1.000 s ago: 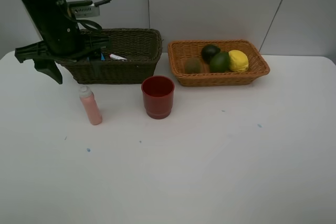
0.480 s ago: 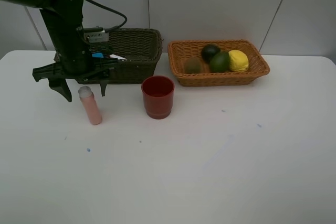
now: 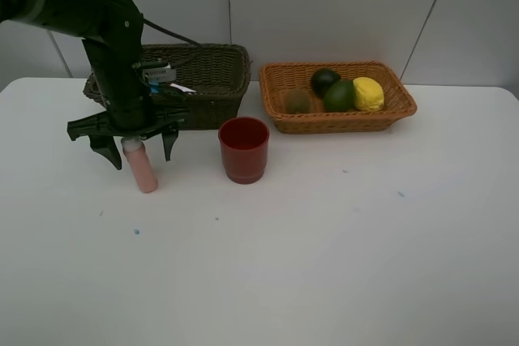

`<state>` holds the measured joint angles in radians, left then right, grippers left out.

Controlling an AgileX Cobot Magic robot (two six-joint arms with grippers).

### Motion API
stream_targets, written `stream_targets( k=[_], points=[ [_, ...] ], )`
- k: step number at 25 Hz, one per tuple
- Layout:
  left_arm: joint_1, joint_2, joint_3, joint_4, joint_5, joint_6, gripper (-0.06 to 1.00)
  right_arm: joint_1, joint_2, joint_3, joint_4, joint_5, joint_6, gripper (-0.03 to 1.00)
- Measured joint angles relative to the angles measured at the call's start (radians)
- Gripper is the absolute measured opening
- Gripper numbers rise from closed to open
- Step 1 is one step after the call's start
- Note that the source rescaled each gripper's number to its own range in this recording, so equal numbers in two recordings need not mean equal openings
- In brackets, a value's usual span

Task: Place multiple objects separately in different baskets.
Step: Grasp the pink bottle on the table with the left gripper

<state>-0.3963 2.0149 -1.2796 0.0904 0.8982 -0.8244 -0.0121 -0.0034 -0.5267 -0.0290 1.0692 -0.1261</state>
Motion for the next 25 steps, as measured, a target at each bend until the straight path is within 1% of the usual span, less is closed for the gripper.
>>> stream_targets(
  k=[10, 13, 14, 15, 17, 18, 19, 21, 25],
  points=[
    [0.0, 0.008, 0.0, -0.003, -0.014, 0.0, 0.88, 0.0, 0.0, 0.0, 0.0, 0.0, 0.0, 1.0],
    [0.0, 0.008, 0.0, -0.004, 0.006, 0.0, 0.87, 0.0, 0.0, 0.0, 0.0, 0.0, 0.0, 1.0],
    [0.0, 0.008, 0.0, -0.004, 0.019, 0.0, 0.84, 0.0, 0.0, 0.0, 0.0, 0.0, 0.0, 1.0],
    [0.0, 0.008, 0.0, -0.004, 0.032, -0.001, 0.78, 0.0, 0.0, 0.0, 0.0, 0.0, 0.0, 1.0],
    [0.0, 0.008, 0.0, -0.01, 0.067, -0.017, 0.58, 0.0, 0.0, 0.0, 0.0, 0.0, 0.0, 1.0],
    [0.0, 0.008, 0.0, -0.019, 0.085, -0.031, 0.44, 0.0, 0.0, 0.0, 0.0, 0.0, 0.0, 1.0],
    [0.0, 0.008, 0.0, -0.021, 0.1, -0.039, 0.38, 0.0, 0.0, 0.0, 0.0, 0.0, 0.0, 1.0],
    [0.0, 0.008, 0.0, -0.024, 0.122, -0.058, 0.39, 0.0, 0.0, 0.0, 0.0, 0.0, 0.0, 1.0],
    [0.0, 0.008, 0.0, -0.023, 0.128, -0.063, 0.39, 0.0, 0.0, 0.0, 0.0, 0.0, 0.0, 1.0]
  ],
)
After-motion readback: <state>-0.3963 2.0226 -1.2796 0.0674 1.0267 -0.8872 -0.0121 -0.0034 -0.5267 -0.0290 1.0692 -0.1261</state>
